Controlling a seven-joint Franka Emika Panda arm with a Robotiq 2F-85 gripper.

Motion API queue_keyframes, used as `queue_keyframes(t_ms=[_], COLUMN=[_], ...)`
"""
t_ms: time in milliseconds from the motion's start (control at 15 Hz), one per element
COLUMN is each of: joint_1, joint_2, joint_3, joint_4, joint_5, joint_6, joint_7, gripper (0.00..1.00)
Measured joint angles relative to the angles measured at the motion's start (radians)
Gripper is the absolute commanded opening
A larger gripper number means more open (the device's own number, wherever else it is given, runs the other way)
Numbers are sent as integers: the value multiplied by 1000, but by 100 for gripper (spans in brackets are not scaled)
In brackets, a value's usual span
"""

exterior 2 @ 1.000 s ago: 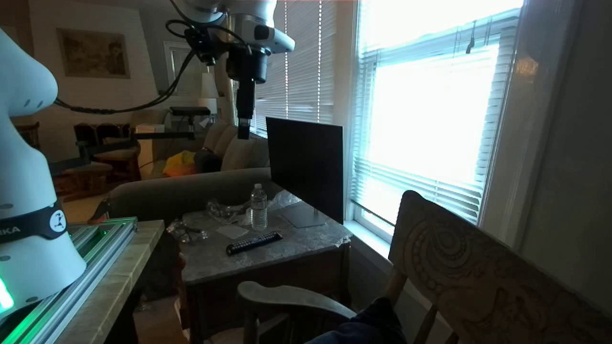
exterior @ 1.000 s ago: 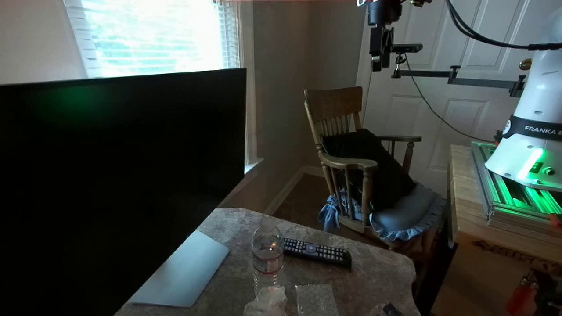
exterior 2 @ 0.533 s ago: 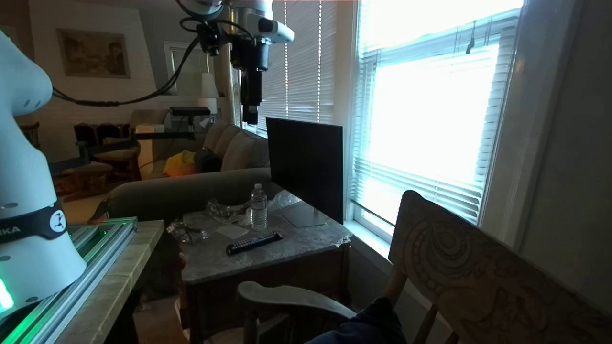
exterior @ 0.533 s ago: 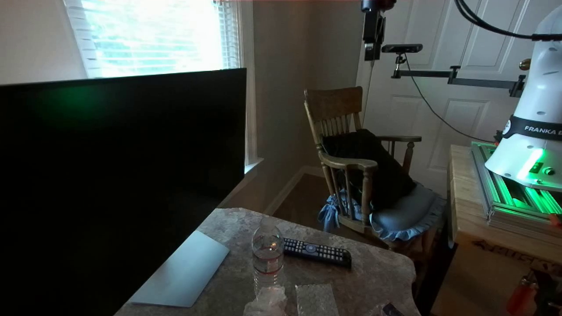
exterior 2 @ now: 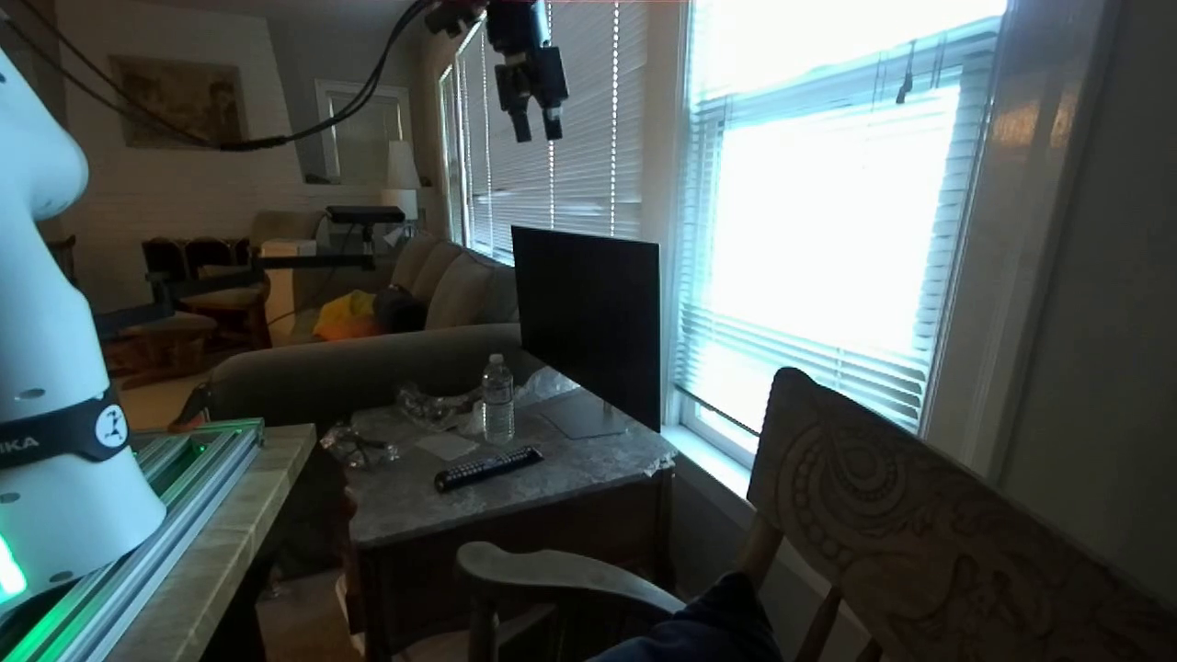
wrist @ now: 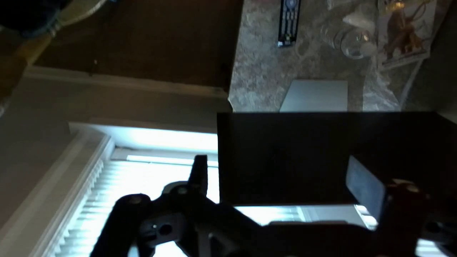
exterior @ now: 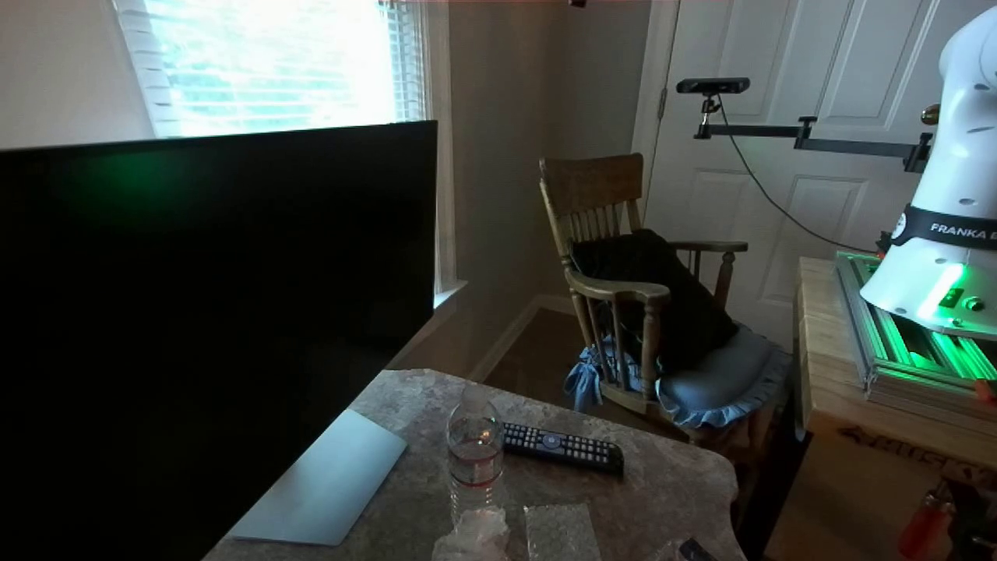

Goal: Move the television forwards.

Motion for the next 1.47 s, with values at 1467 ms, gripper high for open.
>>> queue_keyframes(t_ms=[1467], joint_1=[24], joint_2=[401], joint_3=[9], joint_4=[292], joint_5=[-194], joint_6=[431], joint_7=[95], gripper=[100])
